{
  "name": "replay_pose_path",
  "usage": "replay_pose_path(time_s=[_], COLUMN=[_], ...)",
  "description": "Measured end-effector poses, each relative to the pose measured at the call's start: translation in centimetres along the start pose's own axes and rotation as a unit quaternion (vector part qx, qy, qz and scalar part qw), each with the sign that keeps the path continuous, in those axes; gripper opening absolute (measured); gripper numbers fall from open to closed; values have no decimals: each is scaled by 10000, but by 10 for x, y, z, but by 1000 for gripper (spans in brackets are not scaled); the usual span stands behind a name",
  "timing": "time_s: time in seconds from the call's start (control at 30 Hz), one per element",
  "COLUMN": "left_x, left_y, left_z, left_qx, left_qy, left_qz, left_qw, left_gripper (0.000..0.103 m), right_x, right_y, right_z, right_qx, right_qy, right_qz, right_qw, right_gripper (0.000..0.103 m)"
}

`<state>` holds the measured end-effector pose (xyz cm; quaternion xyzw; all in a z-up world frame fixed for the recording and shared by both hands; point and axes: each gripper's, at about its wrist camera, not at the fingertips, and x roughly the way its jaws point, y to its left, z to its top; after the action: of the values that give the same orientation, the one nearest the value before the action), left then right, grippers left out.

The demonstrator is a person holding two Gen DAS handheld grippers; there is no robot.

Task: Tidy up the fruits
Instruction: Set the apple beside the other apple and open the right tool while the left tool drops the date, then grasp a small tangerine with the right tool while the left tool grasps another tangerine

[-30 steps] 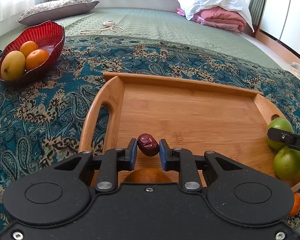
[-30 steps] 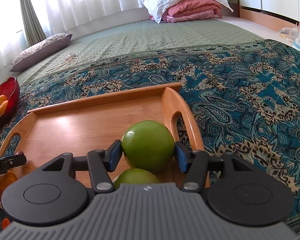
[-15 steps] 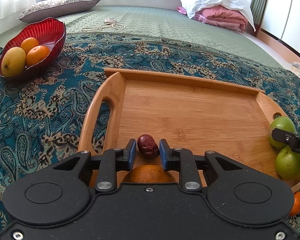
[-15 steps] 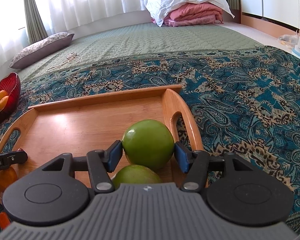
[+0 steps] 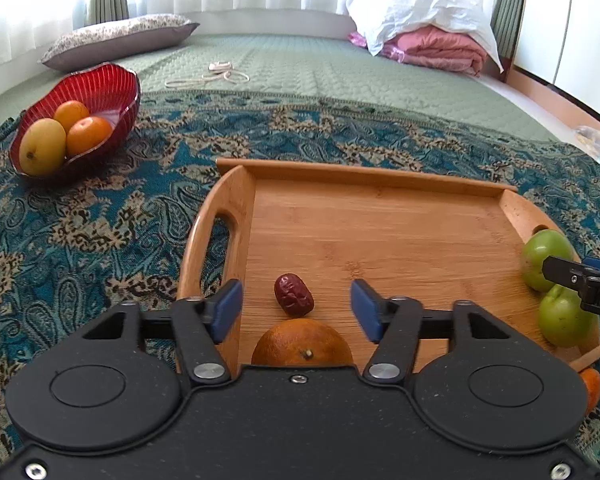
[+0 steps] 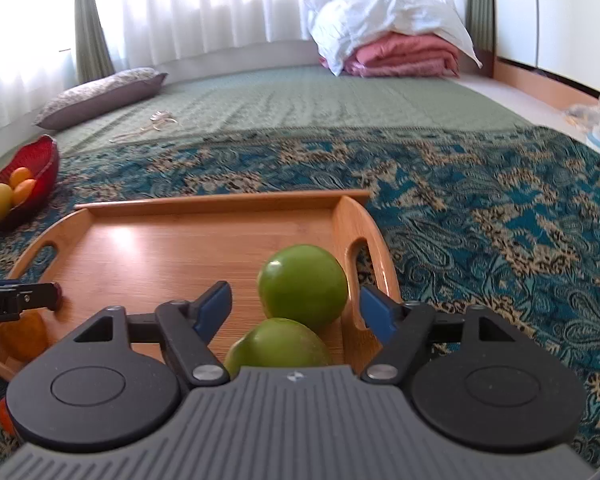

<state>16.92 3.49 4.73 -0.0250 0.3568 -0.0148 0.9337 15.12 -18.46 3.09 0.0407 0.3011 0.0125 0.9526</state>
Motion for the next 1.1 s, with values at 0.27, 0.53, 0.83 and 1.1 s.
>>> replay_pose_path(time_s=[0.27,0.53,0.83,1.1], left_x=[-35,-65,-81,-80], left_y=[-6,-15,-11,-6], left_z=[-15,-45,-77,-99], left_qx=[152,297,203,129], left_qy=[-334,-495,-757,-681], left_qz=[-62,-272,-292,-270], left_qw=[9993,9980,9965,9972], left_gripper=[85,98,102,103], right_x=[-29,-57,-72,-73], right_y=[3,4,4,2], right_z=[-7,-27,-62,-89], right_qx=[-241,-379,-588,-463], right_qy=[-369,-653,-700,-608], right_qz=[205,389,317,166], right_qw=[9988,9964,9953,9969], right_gripper=[90,92,93,93])
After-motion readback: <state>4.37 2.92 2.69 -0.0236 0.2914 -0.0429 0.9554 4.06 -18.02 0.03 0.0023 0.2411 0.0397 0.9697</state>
